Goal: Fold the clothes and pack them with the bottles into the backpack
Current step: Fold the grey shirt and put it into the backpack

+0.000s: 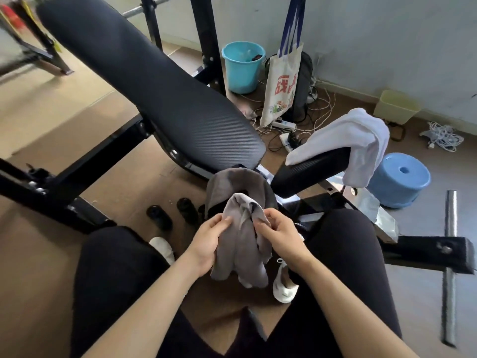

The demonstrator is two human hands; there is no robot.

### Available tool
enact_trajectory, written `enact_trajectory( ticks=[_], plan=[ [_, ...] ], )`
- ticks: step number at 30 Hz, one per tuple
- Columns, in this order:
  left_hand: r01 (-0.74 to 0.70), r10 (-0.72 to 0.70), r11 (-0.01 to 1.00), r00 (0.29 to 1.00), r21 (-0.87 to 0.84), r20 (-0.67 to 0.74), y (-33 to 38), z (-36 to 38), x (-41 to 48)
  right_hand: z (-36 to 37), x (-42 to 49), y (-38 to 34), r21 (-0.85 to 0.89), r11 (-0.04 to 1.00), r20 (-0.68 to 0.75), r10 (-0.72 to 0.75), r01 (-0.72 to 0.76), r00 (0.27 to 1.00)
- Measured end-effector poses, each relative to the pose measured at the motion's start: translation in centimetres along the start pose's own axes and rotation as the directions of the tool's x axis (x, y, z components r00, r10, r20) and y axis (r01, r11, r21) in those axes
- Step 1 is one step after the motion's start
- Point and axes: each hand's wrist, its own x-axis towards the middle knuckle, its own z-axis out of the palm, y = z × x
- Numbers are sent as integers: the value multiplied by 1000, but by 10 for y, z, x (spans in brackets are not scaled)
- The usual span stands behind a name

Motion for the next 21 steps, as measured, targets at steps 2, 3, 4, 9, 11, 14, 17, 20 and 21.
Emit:
enact_trajectory(
  ticks=[2,3,4,9,11,14,17,20,21],
  plan=[
    [-14,15,999,1000,43,-14,-15,-1,-2,7,0,4,-79,996,37,-40,43,999],
    [-31,30,996,1000,84,6,-20,0,-2,11,1,7,-132,990,37,-50,54,998],
    [-49,47,993,999,110,25,-22,2,-2,15,2,8,-160,986,24,-43,46,999],
    [-257,329,853,941,455,-84,-27,-2,2,17,11,9,34,998,-112,56,-53,992],
    [-367,582,609,809,703,-82,-31,-11,7,14,14,9,144,986,-154,106,-84,982],
    [-517,732,380,675,766,93,-32,-13,7,11,19,14,289,948,-173,186,-131,967],
    [-483,548,458,814,747,190,-39,-10,6,9,22,13,374,915,-149,223,-154,963],
    [-356,326,585,926,729,191,-46,-8,11,5,23,13,419,896,-132,223,-150,966],
    [-350,304,607,932,714,199,-46,-8,12,4,22,13,438,888,-127,215,-140,968]
  ],
)
